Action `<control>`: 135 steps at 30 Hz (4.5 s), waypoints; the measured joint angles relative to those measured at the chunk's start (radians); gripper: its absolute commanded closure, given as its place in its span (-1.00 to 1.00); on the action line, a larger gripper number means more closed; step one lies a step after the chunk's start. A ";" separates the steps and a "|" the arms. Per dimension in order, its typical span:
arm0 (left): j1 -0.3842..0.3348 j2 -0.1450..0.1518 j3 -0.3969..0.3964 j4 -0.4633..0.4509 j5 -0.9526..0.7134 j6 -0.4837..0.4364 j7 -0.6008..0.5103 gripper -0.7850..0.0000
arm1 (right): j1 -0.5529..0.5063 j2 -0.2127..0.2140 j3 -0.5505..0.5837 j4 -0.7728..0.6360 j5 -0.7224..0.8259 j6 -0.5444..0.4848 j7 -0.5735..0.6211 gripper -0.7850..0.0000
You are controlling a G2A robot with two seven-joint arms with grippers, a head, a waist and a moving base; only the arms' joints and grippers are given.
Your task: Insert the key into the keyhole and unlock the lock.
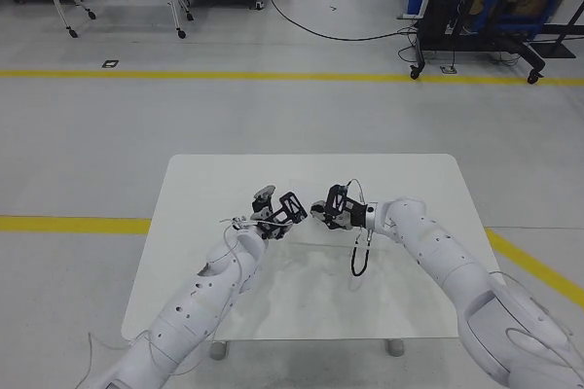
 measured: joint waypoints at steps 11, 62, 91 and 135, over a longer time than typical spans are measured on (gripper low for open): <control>-0.033 -0.032 0.030 0.084 0.006 0.017 -0.013 -1.00 | 0.005 -0.004 0.020 0.063 0.045 -0.023 -0.038 1.00; 0.159 -0.018 -0.466 -0.249 -0.369 0.022 0.066 -1.00 | 0.002 0.033 0.058 0.100 0.227 -0.171 -0.181 1.00; 0.179 -0.038 -0.580 -0.267 -1.198 -0.107 0.041 -1.00 | -0.123 0.019 0.102 -0.144 1.483 -0.172 0.530 1.00; 0.093 -0.021 -0.418 -0.166 -1.462 -0.235 -0.258 0.72 | -0.139 -0.082 0.175 -0.112 2.128 -0.172 1.301 1.00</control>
